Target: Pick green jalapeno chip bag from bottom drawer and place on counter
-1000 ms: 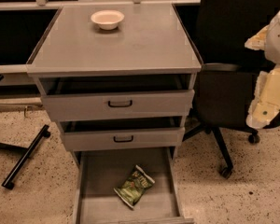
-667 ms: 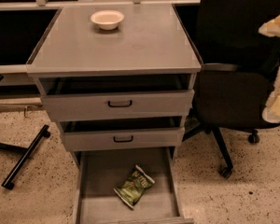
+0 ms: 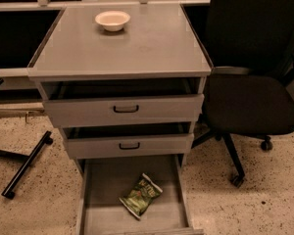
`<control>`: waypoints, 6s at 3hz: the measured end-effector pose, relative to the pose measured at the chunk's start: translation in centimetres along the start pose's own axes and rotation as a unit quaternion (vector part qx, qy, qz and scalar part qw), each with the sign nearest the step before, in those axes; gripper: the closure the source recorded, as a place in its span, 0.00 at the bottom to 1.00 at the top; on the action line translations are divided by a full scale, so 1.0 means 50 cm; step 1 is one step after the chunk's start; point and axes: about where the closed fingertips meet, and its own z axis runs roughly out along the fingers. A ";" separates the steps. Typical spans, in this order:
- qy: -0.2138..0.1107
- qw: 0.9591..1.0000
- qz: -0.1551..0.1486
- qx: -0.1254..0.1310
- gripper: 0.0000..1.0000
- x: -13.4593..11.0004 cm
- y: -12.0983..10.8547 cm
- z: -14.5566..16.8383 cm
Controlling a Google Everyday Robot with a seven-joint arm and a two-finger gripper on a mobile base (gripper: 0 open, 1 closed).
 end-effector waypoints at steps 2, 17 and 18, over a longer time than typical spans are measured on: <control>-0.041 0.999 0.001 -0.022 0.00 -0.020 0.104 0.134; -0.145 0.972 0.105 -0.154 0.00 -0.040 0.520 1.363; -0.174 0.971 0.104 -0.129 0.00 -0.046 0.519 1.457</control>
Offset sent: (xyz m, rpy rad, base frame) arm -0.0088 0.0543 -0.3444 0.1977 0.3184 -0.0068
